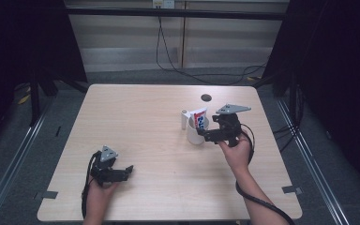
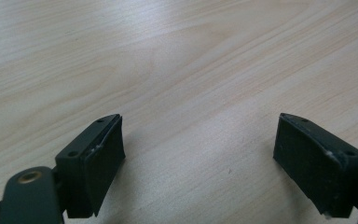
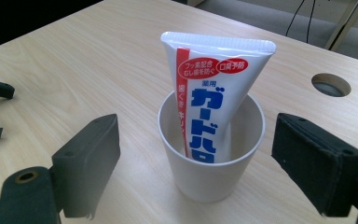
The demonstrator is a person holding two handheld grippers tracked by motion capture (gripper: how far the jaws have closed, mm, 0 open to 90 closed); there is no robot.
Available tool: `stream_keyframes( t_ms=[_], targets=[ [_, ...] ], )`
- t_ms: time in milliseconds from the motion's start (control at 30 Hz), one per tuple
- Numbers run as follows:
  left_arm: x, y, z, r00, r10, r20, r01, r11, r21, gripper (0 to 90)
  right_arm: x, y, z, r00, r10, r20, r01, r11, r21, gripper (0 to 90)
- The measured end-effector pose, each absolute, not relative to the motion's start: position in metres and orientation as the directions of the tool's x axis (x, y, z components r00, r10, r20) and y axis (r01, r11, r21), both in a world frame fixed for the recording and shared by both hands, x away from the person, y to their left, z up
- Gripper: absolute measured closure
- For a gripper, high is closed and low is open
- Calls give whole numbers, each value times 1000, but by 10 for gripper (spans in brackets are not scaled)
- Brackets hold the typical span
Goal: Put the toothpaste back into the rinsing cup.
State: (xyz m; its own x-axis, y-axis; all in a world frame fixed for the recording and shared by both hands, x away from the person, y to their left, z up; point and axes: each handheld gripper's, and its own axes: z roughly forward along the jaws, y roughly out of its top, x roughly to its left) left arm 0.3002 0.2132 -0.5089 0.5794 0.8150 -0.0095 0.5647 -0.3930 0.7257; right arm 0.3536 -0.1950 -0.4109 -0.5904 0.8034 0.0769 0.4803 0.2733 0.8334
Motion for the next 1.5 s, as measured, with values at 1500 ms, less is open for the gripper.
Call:
stream_keyframes(
  t_ms=[1500],
  targets=[
    [300,213,-509,582,813,-10,564,-394,725,158,323,-230,-417,-595,799,82,473,266,840,143]
  ],
)
